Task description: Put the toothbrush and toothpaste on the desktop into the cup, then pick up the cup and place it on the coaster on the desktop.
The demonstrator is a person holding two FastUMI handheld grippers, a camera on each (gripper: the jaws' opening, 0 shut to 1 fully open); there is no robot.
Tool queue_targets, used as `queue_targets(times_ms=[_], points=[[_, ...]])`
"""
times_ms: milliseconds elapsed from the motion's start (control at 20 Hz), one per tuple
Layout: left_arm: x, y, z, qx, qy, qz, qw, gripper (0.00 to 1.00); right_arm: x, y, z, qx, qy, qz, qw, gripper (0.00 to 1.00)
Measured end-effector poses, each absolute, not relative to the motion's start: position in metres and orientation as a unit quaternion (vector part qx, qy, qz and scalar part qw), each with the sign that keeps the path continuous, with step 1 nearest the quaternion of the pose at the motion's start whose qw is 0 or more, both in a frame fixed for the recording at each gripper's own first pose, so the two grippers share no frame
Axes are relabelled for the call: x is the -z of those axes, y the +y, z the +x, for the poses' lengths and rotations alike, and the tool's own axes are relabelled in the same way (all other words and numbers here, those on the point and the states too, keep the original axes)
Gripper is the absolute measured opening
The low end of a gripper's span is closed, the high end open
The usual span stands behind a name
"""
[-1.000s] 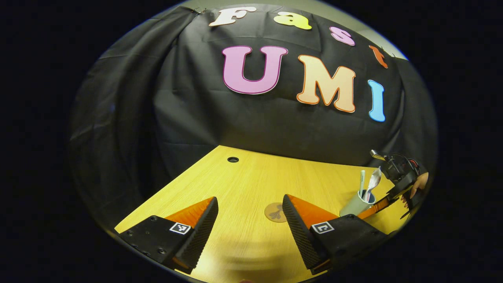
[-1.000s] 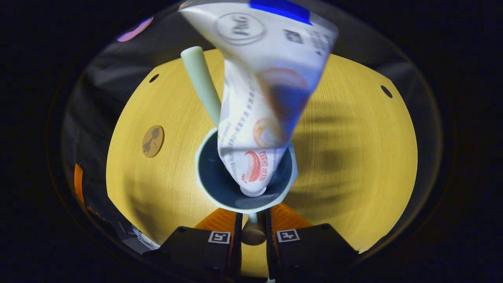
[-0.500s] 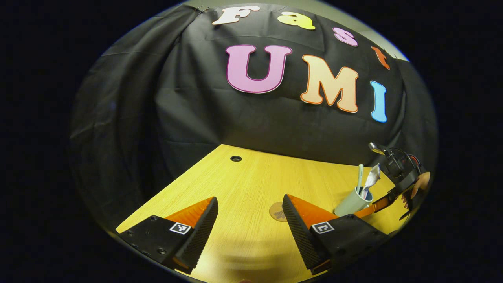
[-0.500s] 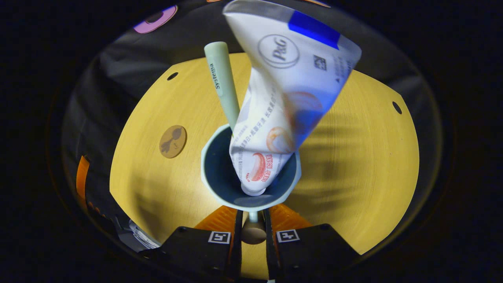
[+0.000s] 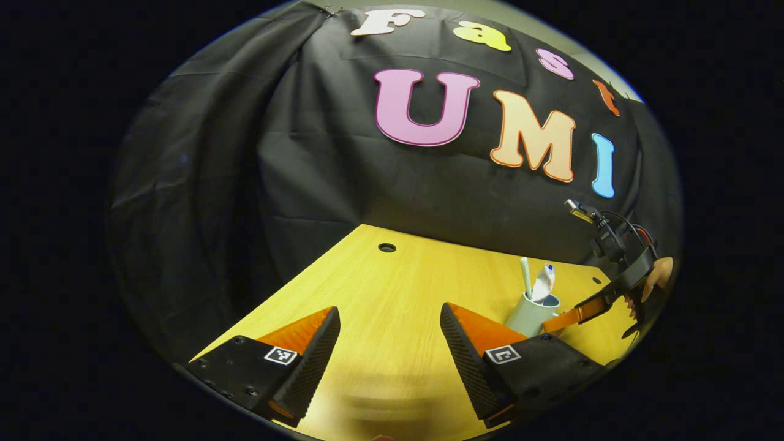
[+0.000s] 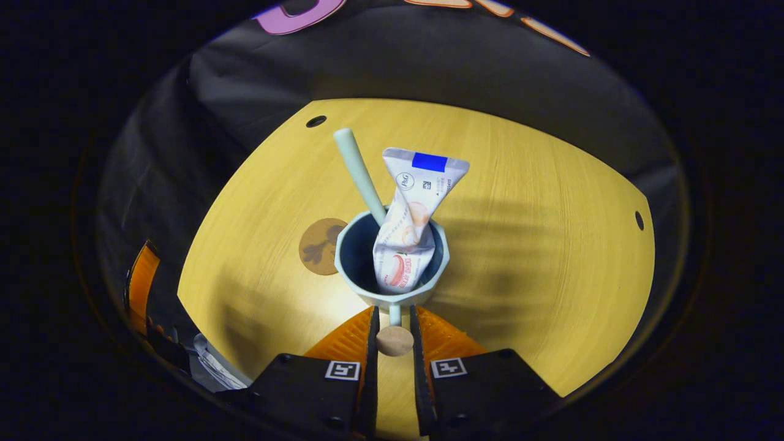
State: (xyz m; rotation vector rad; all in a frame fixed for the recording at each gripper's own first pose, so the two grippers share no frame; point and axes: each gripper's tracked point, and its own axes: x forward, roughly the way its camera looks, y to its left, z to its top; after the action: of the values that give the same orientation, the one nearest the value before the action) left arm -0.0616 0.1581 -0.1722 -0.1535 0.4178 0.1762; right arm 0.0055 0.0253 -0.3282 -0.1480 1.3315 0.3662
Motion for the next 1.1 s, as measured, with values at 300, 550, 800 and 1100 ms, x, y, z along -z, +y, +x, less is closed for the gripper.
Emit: queue_targets(times_ms=[300, 550, 800, 1100], points=[[0.178, 0.183, -0.066, -0.104, 0.211, -0.087, 0.968, 0.95, 0.334, 0.031, 0.004, -0.173, 0.637, -0.084, 0.746, 0.23], [0.181, 0.183, -0.063, -0.101, 0.215, -0.093, 0.967, 0.95, 0.342, 0.032, 0.001, -0.172, 0.658, -0.087, 0.728, 0.23], [0.184, 0.184, -0.058, -0.097, 0.216, -0.093, 0.967, 0.95, 0.347, 0.028, -0.001, -0.171, 0.677, -0.073, 0.712, 0.24], [0.187, 0.188, -0.058, -0.096, 0.222, -0.096, 0.966, 0.95, 0.371, 0.029, 0.006, -0.147, 0.702, -0.066, 0.694, 0.43]])
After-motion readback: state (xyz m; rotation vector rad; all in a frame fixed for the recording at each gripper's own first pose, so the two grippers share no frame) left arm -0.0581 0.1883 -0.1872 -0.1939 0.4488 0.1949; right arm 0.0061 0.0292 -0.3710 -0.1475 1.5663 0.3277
